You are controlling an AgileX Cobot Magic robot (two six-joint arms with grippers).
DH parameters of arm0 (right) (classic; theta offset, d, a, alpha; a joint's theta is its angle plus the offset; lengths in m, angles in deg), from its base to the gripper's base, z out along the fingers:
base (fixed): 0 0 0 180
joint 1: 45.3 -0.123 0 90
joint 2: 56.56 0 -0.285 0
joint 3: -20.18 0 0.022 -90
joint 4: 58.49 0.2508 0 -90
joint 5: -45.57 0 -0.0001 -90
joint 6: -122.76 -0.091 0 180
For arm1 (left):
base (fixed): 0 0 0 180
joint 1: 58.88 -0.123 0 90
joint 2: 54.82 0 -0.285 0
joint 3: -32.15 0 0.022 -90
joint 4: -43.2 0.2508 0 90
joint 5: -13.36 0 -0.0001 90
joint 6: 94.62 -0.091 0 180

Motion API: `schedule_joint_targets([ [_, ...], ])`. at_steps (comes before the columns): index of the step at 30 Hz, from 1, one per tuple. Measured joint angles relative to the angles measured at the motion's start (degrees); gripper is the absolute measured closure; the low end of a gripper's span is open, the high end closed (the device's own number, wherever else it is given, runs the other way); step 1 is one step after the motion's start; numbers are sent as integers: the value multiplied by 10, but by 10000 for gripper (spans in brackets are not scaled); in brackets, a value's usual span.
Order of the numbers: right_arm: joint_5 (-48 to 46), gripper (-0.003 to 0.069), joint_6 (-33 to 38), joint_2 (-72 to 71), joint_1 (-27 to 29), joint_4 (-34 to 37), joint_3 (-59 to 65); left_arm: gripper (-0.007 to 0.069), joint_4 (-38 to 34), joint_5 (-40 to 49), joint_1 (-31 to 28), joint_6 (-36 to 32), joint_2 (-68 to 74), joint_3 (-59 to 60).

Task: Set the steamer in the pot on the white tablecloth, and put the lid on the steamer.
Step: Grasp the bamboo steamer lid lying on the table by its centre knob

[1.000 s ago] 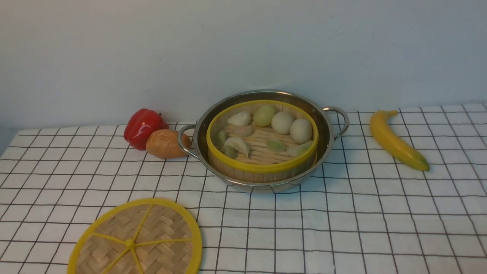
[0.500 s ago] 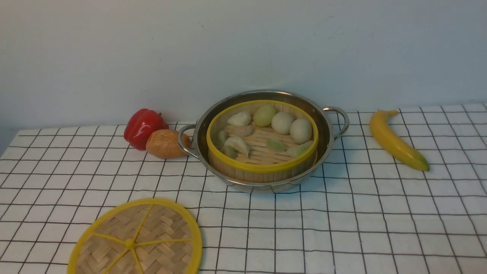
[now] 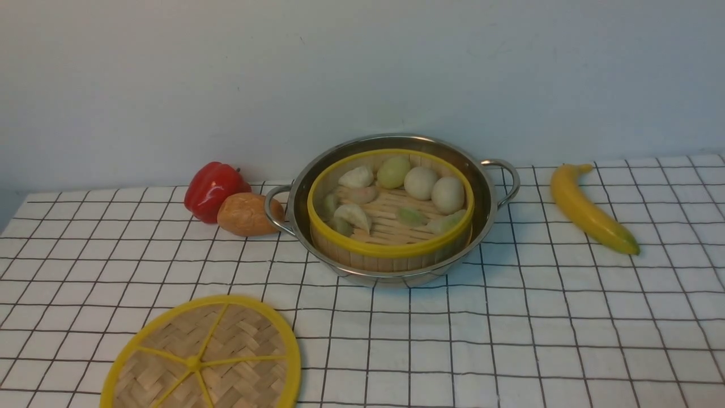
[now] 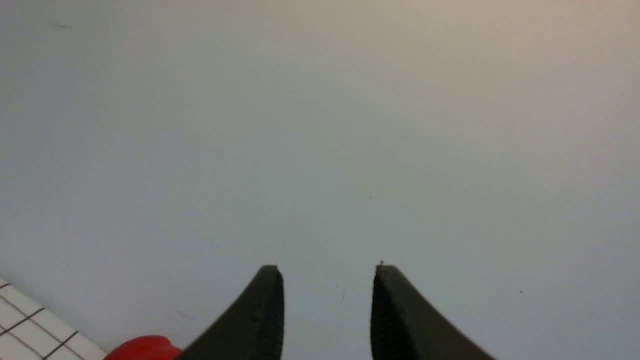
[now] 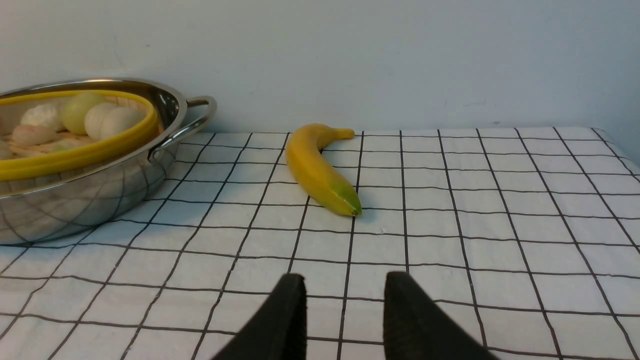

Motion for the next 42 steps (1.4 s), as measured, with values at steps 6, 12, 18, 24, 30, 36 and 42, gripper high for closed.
schedule_joint_targets([
  [6,0,419,0,0,0,0,0,382,73,5,0,-19,0,-2],
  [12,0,419,0,0,0,0,0,382,179,216,0,21,-1,-105],
  [18,0,419,0,0,0,0,0,382,139,522,0,-129,28,-234],
  [24,0,419,0,0,0,0,0,382,-55,665,0,-357,132,-302],
  [30,0,419,0,0,0,0,0,382,-167,723,0,-563,291,-320],
  [36,0,419,0,0,0,0,0,382,-179,692,0,-711,476,-321],
  [42,0,419,0,0,0,0,0,382,-187,610,0,-747,632,-354],
])
